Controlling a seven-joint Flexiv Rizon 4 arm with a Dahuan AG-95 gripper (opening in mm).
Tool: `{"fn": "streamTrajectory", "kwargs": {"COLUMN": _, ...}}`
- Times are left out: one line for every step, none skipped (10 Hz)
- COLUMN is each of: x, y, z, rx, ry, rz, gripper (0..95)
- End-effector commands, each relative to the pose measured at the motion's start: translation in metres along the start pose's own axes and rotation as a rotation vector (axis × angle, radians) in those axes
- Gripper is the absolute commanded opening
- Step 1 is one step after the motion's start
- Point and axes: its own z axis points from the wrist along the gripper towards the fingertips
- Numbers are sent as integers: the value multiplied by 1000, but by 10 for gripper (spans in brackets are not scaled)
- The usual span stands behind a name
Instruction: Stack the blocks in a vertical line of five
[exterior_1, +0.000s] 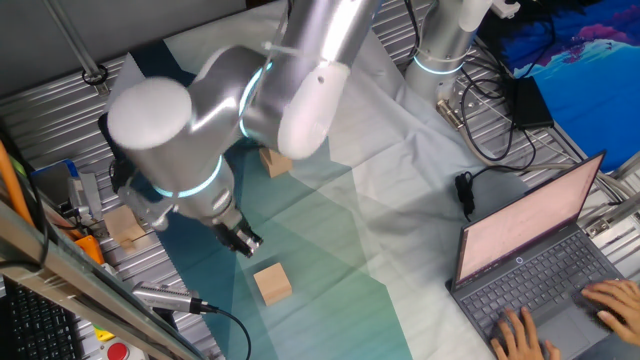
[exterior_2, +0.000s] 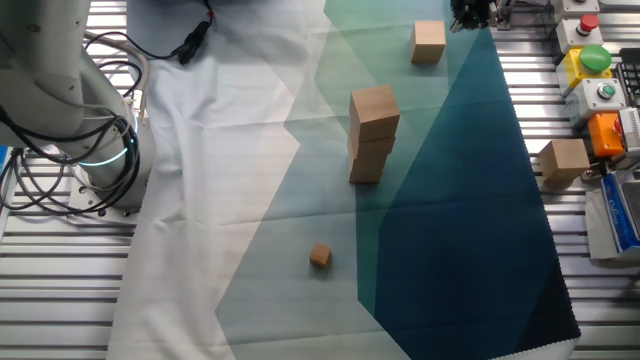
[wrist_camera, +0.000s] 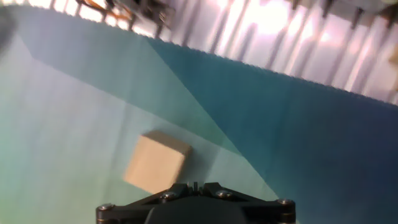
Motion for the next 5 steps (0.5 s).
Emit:
{"fn": "streamTrajectory", "kwargs": {"x": -5, "y": 15, "z": 15, "rx": 9, "ry": -12, "rz": 36, "gripper": 0}}
{"fn": "streamTrajectory", "kwargs": {"x": -6, "y": 21, "z": 22, "rx": 7, "ry": -16, "rz": 45, "gripper": 0}}
{"fn": "streamTrajectory", "kwargs": {"x": -5, "y": 26, "z": 26, "rx": 4, "ry": -17, "rz": 51, "gripper": 0}}
{"fn": "streamTrajectory", "kwargs": {"x": -2, "y": 31, "z": 33, "rx": 0, "ry": -16, "rz": 54, "gripper": 0}}
{"fn": "streamTrajectory", "kwargs": {"x": 0, "y": 33, "z": 36, "rx": -2, "ry": -21, "rz": 73, "gripper": 0}}
